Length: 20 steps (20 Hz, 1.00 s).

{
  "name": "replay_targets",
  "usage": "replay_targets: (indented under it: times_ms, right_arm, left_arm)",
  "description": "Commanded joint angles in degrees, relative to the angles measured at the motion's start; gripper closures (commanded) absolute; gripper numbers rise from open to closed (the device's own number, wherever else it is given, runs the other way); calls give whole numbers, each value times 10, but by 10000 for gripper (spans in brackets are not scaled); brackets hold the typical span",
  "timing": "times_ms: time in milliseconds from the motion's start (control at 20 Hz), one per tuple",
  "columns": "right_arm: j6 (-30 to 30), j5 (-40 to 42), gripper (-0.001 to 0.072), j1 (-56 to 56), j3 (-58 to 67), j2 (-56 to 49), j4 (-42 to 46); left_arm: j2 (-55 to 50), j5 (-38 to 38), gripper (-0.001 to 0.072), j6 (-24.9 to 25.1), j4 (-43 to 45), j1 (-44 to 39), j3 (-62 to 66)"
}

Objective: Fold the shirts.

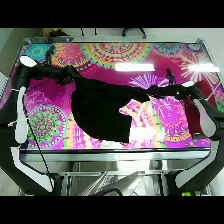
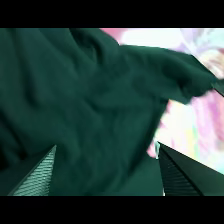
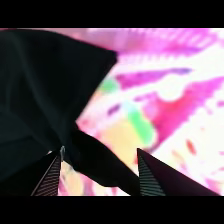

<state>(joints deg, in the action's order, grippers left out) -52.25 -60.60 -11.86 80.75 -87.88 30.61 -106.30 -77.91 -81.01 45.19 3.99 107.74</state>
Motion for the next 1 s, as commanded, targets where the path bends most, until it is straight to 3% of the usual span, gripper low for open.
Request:
replay_targets:
  times_ms: [0,200,450,550,700,950]
  right_arm:
    - [0,-60,194,-56,10,-10,9]
    - [17,-114,194,-61,10,-10,34]
    - [43,-99,195,-24,10,-15,33]
    - [43,-94,195,-14,10,-21,33]
    - [43,-86,195,0,10,-27,33]
    - [43,-82,196,12,10,-27,33]
  left_arm:
    - [13,-160,16,-66,40,23,13]
    - [139,-154,16,-69,137,-7,-195]
    - [270,14,16,-72,130,-101,-523]
    - [295,92,16,-73,87,-142,-614]
    - [306,198,16,-71,26,-189,-691]
    - [306,308,17,-71,28,-213,-702]
